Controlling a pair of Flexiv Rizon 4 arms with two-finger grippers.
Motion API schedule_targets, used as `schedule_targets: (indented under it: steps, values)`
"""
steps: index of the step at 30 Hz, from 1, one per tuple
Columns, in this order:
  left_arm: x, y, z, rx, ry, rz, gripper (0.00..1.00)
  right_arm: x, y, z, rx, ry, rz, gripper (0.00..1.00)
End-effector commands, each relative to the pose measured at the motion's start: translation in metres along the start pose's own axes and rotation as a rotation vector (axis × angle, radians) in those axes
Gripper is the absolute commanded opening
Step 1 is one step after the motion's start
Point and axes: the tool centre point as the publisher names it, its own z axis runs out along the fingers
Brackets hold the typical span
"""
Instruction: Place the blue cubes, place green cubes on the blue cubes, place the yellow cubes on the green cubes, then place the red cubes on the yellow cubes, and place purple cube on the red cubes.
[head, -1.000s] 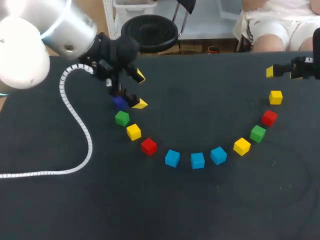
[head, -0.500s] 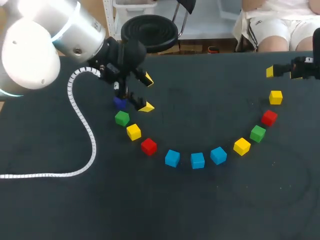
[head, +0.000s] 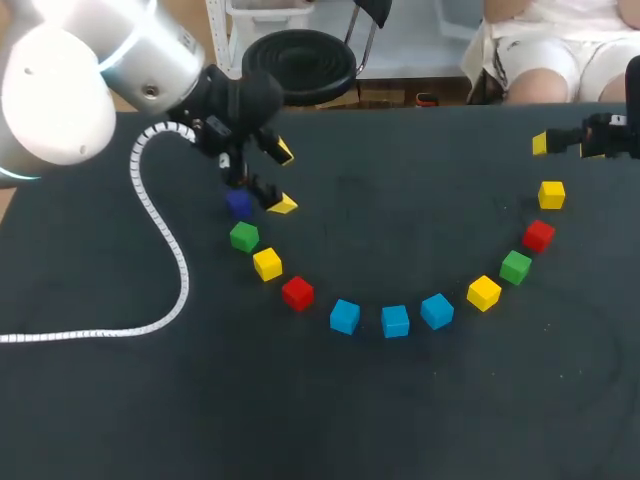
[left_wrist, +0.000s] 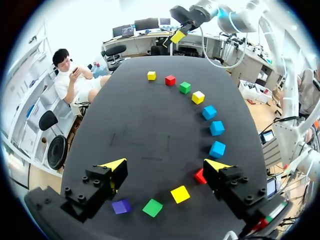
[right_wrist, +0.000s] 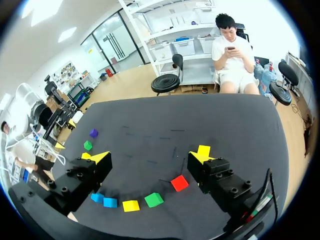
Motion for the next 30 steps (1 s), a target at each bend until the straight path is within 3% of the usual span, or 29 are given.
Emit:
schedule_targets:
  steps: [1, 12, 24, 30]
  values:
    - [0.002, 0.002, -0.002, -0.001, -0.006, -0.002, 1.0, 0.0, 0.0, 0.0, 0.0, 0.0, 0.0, 1.0]
    - [0.011, 0.011, -0.011, -0.005, -0.021, -0.017, 1.0, 0.0, 0.0, 0.0, 0.0, 0.0, 0.0, 1.0]
    - [0.011, 0.011, -0.011, -0.005, -0.021, -0.017, 1.0, 0.0, 0.0, 0.0, 0.0, 0.0, 0.0, 1.0]
    - [0.01, 0.02, -0.003, 0.019, -0.026, -0.025, 1.0, 0.0, 0.0, 0.0, 0.0, 0.0, 0.0, 1.0]
